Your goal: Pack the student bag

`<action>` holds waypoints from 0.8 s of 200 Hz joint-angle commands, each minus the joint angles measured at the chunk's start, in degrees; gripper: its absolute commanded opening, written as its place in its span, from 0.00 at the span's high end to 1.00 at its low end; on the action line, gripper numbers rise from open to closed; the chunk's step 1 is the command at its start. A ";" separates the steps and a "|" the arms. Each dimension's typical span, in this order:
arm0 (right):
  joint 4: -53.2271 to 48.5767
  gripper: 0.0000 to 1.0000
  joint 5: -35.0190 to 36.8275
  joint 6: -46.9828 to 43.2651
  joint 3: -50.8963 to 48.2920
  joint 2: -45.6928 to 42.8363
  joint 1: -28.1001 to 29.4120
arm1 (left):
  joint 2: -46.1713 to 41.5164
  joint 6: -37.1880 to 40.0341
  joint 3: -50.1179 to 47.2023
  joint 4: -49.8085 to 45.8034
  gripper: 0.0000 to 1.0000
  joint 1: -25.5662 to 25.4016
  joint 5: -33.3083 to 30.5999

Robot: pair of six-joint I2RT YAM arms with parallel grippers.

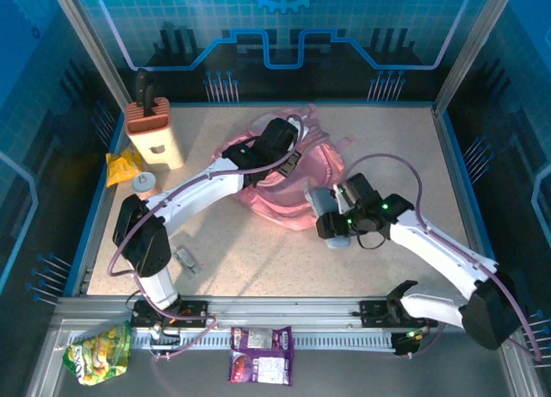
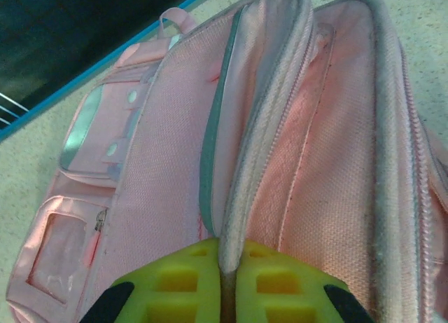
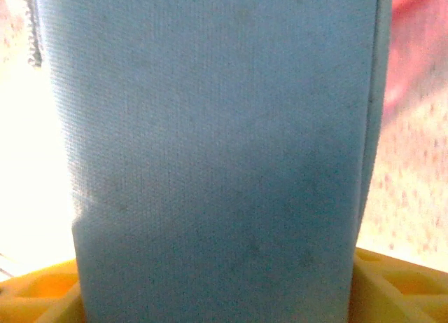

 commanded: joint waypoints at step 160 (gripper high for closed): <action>22.17 0.20 2.71 -0.53 -5.57 5.07 1.65 | -10.82 -15.84 -2.84 1.50 1.00 0.85 9.56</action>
